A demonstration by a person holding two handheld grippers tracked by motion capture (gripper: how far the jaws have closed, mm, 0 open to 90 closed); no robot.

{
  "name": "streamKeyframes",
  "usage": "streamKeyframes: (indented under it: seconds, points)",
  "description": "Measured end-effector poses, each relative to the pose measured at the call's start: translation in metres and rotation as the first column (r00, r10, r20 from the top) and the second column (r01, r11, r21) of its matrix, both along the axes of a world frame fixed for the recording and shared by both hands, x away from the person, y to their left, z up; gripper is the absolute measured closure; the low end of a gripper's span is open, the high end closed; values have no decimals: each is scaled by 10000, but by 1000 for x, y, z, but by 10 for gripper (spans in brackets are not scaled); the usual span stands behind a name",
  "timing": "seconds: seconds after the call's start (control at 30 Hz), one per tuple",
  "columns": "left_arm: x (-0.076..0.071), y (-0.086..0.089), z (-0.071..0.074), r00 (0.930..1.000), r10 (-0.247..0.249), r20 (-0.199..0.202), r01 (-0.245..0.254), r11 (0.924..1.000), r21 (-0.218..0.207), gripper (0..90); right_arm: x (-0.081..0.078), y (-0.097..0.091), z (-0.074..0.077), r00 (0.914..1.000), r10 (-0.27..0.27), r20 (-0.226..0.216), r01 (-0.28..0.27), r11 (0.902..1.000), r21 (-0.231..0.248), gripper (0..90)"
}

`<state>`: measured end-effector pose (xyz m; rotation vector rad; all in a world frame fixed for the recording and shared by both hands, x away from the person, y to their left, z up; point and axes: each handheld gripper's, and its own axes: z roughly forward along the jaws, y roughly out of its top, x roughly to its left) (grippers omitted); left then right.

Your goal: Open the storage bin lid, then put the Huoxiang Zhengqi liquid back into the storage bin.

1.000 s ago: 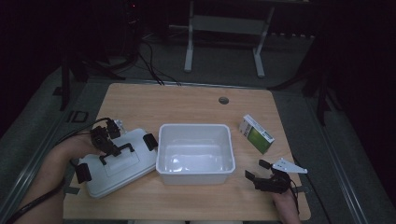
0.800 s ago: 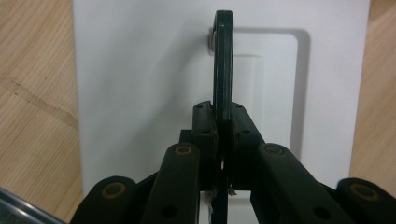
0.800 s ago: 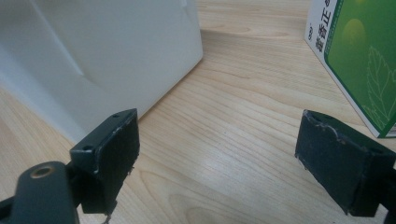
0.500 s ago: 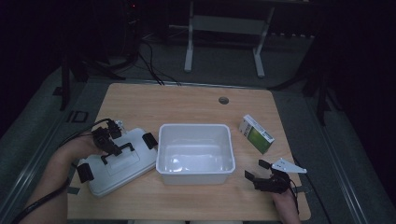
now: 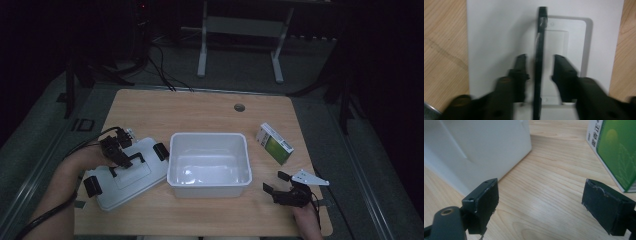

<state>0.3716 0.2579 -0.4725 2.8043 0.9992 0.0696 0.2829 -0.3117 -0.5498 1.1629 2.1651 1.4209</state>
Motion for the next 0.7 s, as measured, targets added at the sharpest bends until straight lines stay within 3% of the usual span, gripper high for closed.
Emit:
streamKeyframes:
  seconds: [0.1, 0.33, 0.5, 0.6, 0.63, 0.7]
  points:
    - [2, 3, 7, 9978, 452, 476, -448, 9989, -101, 493, 1, -3, -1, 9998, -127, -124, 128, 9999, 88, 139]
    - [-3, 7, 10, 9967, 639, 508, -636, 9979, -71, 388, 0, -4, 4, 10000, 5, 25, -5, 9999, -143, 132]
    - [-7, 7, 10, 9963, 641, 564, -630, 9978, -203, 360, -1, -8, 11, 9996, -221, -188, 221, 9998, -29, 107]
    - [-9, 7, 11, 9967, 613, 534, -596, 9977, -324, 347, -1, -9, 17, 9991, -348, -223, 334, 9974, -640, 105]
    - [-9, 7, 12, 9965, 657, 518, -637, 9972, -384, 335, -2, -11, 20, 9989, -426, -186, 413, 9970, -648, 105]
    - [-10, 8, 14, 9957, 729, 578, -705, 9966, -431, 335, -2, -15, 25, 9992, -185, -347, 170, 9990, -409, 205]
